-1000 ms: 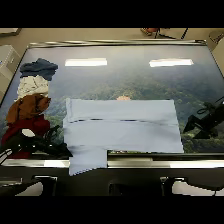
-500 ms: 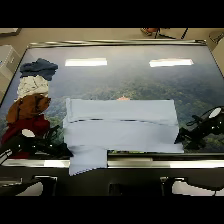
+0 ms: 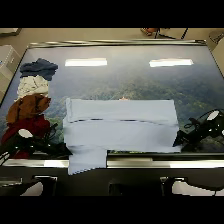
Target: Fold the clothes and pants, and hang the long-sleeved shirts on hangers.
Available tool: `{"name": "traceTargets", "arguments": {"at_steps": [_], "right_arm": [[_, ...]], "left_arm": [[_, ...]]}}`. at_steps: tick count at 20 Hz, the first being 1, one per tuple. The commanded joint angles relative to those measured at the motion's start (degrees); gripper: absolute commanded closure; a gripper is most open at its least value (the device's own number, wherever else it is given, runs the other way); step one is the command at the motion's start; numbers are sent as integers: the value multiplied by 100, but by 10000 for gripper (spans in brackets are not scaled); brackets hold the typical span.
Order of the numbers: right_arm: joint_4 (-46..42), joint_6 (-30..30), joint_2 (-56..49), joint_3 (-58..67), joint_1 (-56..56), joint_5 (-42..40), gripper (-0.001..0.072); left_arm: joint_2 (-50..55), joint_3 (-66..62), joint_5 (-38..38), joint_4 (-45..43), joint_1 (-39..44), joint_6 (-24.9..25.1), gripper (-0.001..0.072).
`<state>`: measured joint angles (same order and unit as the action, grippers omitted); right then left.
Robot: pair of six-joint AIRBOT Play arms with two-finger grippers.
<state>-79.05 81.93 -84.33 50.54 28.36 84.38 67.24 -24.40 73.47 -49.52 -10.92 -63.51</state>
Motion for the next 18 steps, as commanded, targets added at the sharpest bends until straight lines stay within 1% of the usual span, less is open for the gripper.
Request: {"name": "traceTargets", "arguments": {"at_steps": [1, 2, 3, 4, 7, 9, 12, 15, 18], "right_arm": [[131, -125, 4, -131, 2, 48, 407], [136, -164, 7, -129, 2, 129, 546], [136, -170, 13, -125, 2, 214, 645], [138, -186, 42, -125, 2, 304, 671], [197, -184, 299, 61, 2, 382, 672], [398, -155, 409, 549, 0, 575, 675], [492, 280, 315, 1462, -127, 387, 676], [442, 457, -168, 2487, -570, 15, 676], [339, 833, -872, 3418, -979, -549, 675]], "left_arm": [[-55, 0, 4, 7, -7, -9, 687], [-55, -2, 4, 7, -7, -9, 687], [-57, -31, 20, 4, -9, -7, 687], [-59, -103, 61, 4, -9, 11, 688], [-138, -647, 299, 4, -9, -13, 688], [-155, -1169, 448, 2, -7, -227, 689], [2, -1941, 125, 0, 4, -424, 690], [581, -2951, -61, -37, 7, -555, 690], [1545, -4124, -111, -37, 118, -560, 689]]}}
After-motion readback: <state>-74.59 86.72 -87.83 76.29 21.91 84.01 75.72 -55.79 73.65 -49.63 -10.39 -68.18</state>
